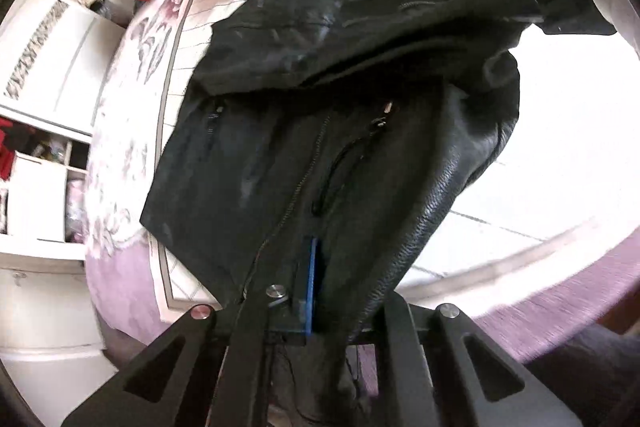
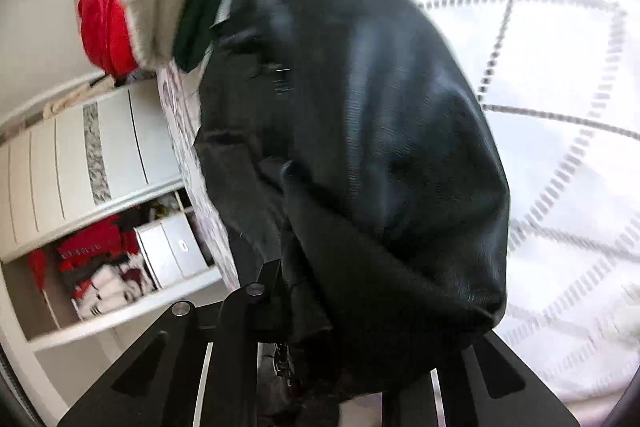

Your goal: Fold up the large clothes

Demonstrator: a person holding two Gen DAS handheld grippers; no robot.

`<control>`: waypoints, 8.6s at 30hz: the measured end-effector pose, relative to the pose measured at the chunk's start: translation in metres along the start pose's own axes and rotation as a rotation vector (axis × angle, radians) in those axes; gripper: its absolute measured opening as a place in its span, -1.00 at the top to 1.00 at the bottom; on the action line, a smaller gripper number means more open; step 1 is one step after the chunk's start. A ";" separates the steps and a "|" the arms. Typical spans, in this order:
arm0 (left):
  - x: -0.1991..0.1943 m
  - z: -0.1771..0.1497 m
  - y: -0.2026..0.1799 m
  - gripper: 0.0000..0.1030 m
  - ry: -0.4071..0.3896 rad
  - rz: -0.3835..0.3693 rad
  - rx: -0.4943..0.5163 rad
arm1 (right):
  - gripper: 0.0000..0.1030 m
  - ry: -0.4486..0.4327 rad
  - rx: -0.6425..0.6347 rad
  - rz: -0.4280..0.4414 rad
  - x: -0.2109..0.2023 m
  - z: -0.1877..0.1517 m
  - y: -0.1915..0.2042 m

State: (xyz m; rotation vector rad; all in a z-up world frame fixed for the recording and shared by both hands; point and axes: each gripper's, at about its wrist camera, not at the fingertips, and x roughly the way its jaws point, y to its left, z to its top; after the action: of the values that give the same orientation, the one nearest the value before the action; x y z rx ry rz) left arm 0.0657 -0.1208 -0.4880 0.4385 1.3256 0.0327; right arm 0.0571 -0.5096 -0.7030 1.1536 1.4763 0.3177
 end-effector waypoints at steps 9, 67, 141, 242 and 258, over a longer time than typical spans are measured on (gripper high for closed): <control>-0.044 0.017 0.063 0.87 0.060 -0.321 -0.162 | 0.62 0.032 0.040 -0.311 -0.080 -0.048 0.084; 0.153 0.064 0.242 -0.78 0.073 -0.412 -0.711 | -0.17 -0.028 -0.355 -0.449 0.067 0.053 0.174; 0.168 0.099 0.107 -0.97 0.210 -0.417 -0.583 | -1.00 -0.214 -0.084 -0.117 -0.052 0.030 -0.070; 0.172 -0.033 0.228 -0.99 0.120 -0.368 -0.931 | -0.40 0.352 -0.757 -0.442 0.174 -0.053 0.227; 0.138 -0.012 0.227 -1.00 0.067 -0.394 -0.964 | -0.22 0.254 -0.347 -0.168 0.137 -0.035 0.084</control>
State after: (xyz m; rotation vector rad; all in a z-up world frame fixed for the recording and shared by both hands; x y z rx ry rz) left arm 0.1399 0.1279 -0.5440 -0.6423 1.2826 0.3427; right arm 0.0886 -0.3480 -0.7126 0.7261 1.6483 0.5954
